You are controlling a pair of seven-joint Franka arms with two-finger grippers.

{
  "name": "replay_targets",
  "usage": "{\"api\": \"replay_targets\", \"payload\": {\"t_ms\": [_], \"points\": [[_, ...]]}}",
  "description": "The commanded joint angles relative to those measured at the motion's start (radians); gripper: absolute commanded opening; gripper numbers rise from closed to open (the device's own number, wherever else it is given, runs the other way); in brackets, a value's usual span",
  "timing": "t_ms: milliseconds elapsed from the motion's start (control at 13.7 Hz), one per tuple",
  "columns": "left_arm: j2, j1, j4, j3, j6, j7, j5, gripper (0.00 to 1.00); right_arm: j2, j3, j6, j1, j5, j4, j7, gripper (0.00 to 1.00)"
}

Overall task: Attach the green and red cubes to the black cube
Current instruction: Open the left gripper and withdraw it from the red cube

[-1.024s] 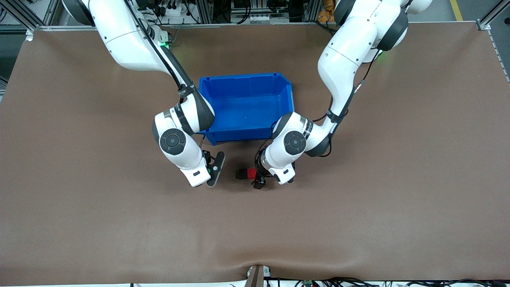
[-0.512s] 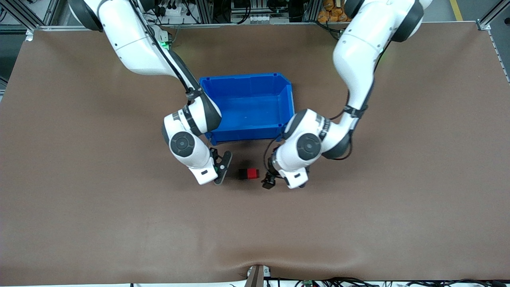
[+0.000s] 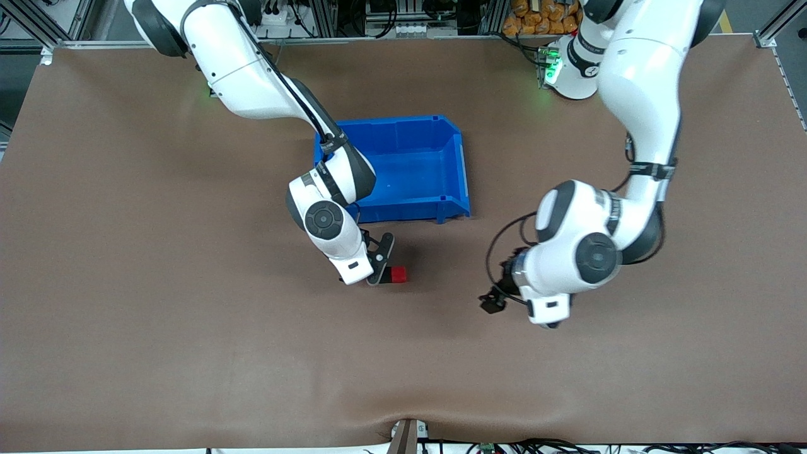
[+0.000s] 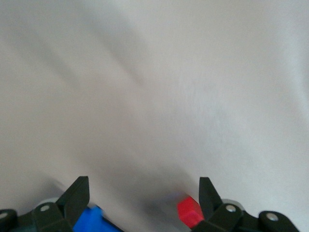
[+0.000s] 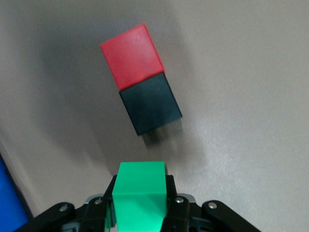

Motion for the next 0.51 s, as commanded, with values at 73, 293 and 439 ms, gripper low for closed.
{"api": "replay_targets", "payload": {"t_ms": [73, 293, 439], "points": [[-0.084, 0.098, -0.023, -0.007, -0.038, 0.299, 0.075, 1.00, 0.050, -0.014, -0.011, 0.031, 0.001, 0.077, 0.007, 0.00], [-0.106, 0.127, -0.023, -0.005, -0.038, 0.503, 0.147, 1.00, 0.059, -0.014, -0.011, 0.035, -0.036, 0.092, 0.007, 0.01], [-0.127, 0.152, -0.023, -0.005, -0.038, 0.569, 0.204, 1.00, 0.065, -0.014, -0.011, 0.035, -0.044, 0.098, 0.005, 0.02]]}}
